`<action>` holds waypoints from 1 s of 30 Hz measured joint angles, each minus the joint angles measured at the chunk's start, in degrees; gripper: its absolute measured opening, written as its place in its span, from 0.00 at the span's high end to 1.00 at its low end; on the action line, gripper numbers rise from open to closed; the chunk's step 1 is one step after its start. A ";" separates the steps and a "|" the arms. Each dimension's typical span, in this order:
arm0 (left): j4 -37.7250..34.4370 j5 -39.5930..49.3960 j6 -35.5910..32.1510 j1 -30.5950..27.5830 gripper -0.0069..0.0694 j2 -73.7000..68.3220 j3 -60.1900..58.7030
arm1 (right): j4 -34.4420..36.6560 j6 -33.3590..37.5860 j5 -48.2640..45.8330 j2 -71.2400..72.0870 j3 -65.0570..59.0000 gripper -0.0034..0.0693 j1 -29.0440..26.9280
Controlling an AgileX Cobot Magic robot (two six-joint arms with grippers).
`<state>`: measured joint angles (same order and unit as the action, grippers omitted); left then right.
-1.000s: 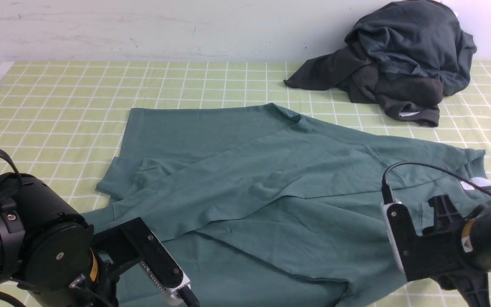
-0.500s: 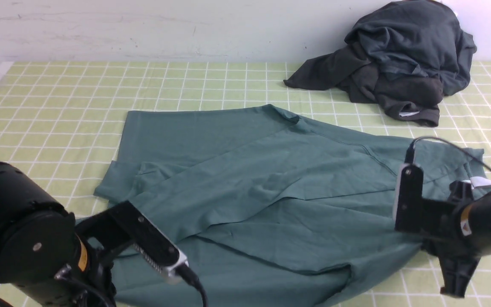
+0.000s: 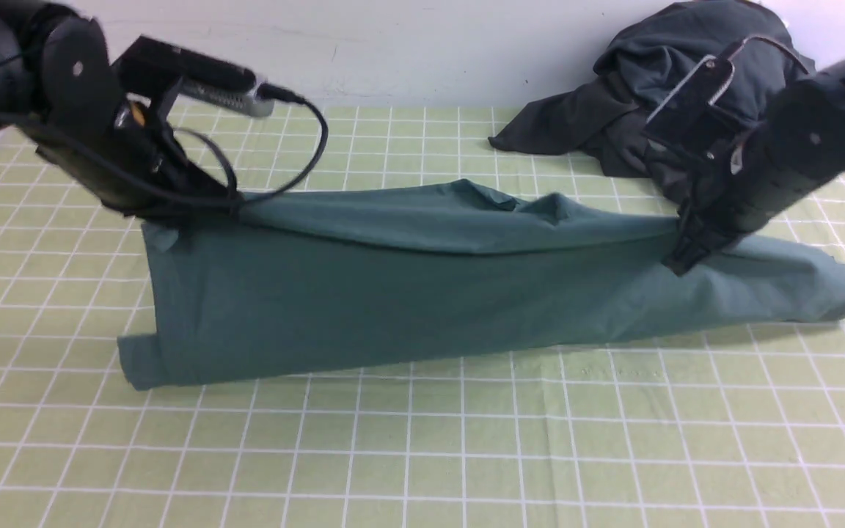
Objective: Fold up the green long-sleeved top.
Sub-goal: Use both arms to drag the lower edge of the fabric forward and fold it over the upper edge
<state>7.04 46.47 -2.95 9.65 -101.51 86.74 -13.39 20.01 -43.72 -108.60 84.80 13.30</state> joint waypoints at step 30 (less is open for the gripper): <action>-15.55 24.53 -6.01 2.24 0.50 -47.73 61.81 | 43.51 28.53 -1.31 -34.87 37.43 0.97 3.66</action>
<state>-8.50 70.99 -8.97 11.89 -149.24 148.55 30.13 48.54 -45.03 -143.47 122.22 16.96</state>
